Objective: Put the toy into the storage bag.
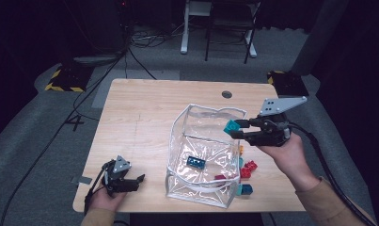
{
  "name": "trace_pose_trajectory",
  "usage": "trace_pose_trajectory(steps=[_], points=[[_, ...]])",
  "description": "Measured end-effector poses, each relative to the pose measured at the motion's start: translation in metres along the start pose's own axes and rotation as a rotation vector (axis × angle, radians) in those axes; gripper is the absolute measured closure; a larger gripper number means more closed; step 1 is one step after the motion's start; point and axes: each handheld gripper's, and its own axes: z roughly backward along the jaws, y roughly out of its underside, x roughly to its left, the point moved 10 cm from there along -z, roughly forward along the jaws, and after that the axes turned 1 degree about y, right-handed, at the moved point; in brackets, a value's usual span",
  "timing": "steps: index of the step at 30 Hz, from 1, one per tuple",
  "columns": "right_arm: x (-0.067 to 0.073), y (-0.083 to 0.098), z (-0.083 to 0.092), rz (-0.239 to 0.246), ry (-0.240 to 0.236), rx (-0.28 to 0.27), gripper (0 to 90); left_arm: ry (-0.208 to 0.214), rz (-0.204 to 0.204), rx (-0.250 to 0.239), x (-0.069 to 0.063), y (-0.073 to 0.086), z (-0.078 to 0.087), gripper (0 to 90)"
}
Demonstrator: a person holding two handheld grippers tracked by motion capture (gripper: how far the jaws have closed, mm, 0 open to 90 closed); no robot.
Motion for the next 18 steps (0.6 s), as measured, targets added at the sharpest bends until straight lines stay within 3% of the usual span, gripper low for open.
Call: trace_pose_trajectory(steps=[18], points=[[0.019,-0.007,-0.043,0.019,-0.063,0.069,59.4,0.0,0.0,0.0,0.0,0.0,0.0,21.3]])
